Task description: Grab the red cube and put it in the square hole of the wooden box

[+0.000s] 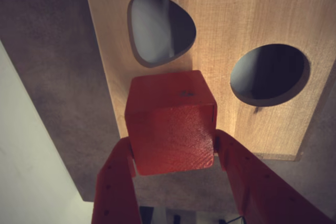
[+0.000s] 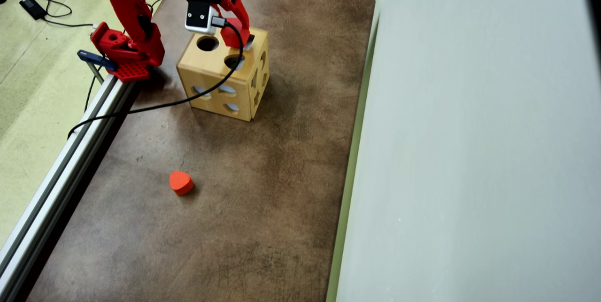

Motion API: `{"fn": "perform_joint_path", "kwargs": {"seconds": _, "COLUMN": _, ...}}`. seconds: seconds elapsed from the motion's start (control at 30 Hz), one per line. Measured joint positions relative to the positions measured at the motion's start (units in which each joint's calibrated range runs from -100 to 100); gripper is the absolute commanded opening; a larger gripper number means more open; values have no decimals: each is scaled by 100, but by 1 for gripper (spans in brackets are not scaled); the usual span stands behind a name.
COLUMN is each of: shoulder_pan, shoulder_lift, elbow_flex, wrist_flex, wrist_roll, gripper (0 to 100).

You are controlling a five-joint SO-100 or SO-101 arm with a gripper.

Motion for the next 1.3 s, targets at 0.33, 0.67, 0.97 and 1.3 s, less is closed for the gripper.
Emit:
{"fn": "perform_joint_path", "kwargs": {"seconds": 0.33, "shoulder_pan": -72, "shoulder_lift": 0, "elbow_flex": 0, "wrist_flex": 0, "wrist_roll": 0, "gripper": 2}}
{"fn": "perform_joint_path", "kwargs": {"seconds": 0.67, "shoulder_pan": -72, "shoulder_lift": 212, "elbow_flex": 0, "wrist_flex": 0, "wrist_roll": 0, "gripper": 2}}
{"fn": "perform_joint_path", "kwargs": {"seconds": 0.97, "shoulder_pan": -72, "shoulder_lift": 212, "elbow_flex": 0, "wrist_flex": 0, "wrist_roll": 0, "gripper": 2}}
{"fn": "perform_joint_path", "kwargs": {"seconds": 1.3, "shoulder_pan": -115, "shoulder_lift": 212, "elbow_flex": 0, "wrist_flex": 0, "wrist_roll": 0, "gripper": 2}}
